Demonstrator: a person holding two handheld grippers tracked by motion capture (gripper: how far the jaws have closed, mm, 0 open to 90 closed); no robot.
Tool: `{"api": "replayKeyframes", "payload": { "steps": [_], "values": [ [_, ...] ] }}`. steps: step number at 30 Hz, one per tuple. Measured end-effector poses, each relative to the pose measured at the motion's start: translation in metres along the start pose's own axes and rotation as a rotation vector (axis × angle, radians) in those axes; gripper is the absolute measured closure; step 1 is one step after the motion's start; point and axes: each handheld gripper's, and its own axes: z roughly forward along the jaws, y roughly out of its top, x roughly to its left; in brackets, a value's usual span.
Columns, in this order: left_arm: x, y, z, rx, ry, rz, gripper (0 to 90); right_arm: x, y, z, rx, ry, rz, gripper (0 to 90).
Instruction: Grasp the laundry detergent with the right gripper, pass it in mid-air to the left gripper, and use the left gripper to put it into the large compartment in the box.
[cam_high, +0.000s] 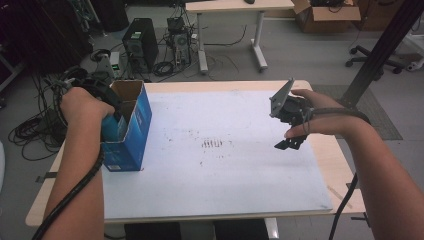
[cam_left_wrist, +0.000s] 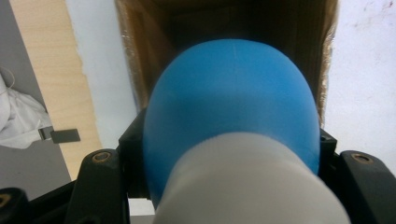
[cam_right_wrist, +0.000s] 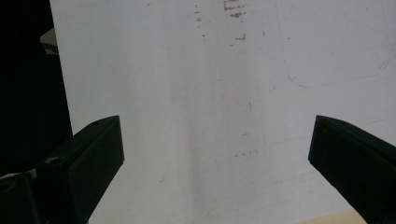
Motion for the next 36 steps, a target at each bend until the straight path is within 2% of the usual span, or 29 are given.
{"api": "replayKeyframes", "payload": {
  "steps": [16,31,36],
  "values": [
    [-0.001,0.0,0.026,0.019,0.004,0.011,38.3,-0.001,-0.001,0.006,-0.006,0.007,0.001,3.2],
    [-0.001,0.002,0.044,0.043,-0.001,0.019,38.3,-0.001,-0.001,0.009,-0.003,0.015,0.001,3.2],
    [-0.001,0.002,0.045,0.036,0.003,0.021,38.3,-0.001,-0.001,0.011,-0.001,0.017,0.002,3.2]
  ]
}}
